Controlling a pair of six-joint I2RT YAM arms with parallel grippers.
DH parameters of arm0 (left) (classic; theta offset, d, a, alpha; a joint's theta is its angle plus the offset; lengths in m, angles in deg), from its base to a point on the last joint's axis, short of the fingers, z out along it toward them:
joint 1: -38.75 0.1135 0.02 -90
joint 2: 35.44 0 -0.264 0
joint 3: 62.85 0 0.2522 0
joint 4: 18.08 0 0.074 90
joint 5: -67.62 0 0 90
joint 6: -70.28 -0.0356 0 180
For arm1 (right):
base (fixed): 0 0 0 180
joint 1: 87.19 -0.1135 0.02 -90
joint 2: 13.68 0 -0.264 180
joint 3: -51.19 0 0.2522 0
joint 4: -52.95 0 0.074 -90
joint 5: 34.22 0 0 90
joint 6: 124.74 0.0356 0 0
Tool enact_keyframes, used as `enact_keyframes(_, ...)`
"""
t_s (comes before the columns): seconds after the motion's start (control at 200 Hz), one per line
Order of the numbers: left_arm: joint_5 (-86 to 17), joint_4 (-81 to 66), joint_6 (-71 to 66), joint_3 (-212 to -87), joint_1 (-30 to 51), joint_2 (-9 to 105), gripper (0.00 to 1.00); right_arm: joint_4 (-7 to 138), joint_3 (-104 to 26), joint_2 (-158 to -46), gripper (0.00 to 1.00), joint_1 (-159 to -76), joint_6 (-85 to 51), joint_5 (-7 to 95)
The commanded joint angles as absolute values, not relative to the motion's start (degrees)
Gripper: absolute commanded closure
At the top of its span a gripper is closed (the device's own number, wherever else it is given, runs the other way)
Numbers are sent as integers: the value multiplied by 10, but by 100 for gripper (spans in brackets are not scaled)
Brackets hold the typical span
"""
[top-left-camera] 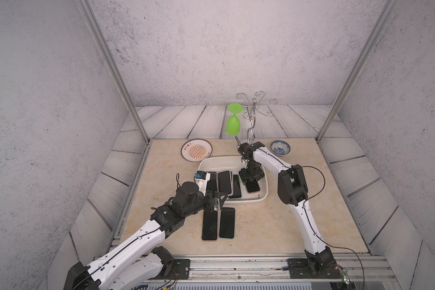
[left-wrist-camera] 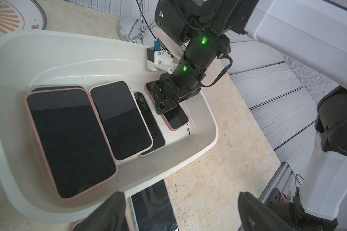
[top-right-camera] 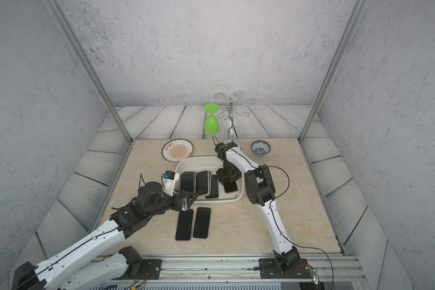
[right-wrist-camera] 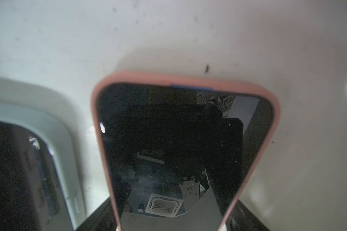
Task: Take the phone out of the storage box
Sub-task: Pick up the phone from the storage box.
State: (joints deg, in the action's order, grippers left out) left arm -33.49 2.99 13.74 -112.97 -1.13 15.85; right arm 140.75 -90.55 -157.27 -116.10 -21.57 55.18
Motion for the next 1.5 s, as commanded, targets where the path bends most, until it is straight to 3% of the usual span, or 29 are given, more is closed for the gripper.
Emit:
enact_keyframes(0.0, -327, 34, 136, -1131, -9, 153, 6, 1465, -873, -1664, 28, -1142, -229, 569)
enact_keyframes(0.125, -325, 35, 136, -1131, -9, 153, 6, 1457, -871, -1660, 43, -1140, -234, 565)
enact_keyframes(0.285, -340, 23, 128, -1133, -9, 152, 6, 1397, -834, -1599, 71, -1132, -227, 529)
enact_keyframes(0.43, -370, -32, 117, -1129, -9, 152, 6, 1367, -832, -1526, 87, -1129, -231, 463)
enact_keyframes(0.631, -411, -114, 108, -1133, -8, 181, 6, 1403, -867, -1467, 92, -1127, -248, 420)
enact_keyframes(0.956, -450, -195, 126, -1175, -9, 288, 6, 1403, -817, -1361, 93, -1128, -245, 368)
enact_keyframes(1.496, -478, -233, 202, -1245, -28, 476, 10, 1396, -797, -1311, 92, -1129, -225, 305)
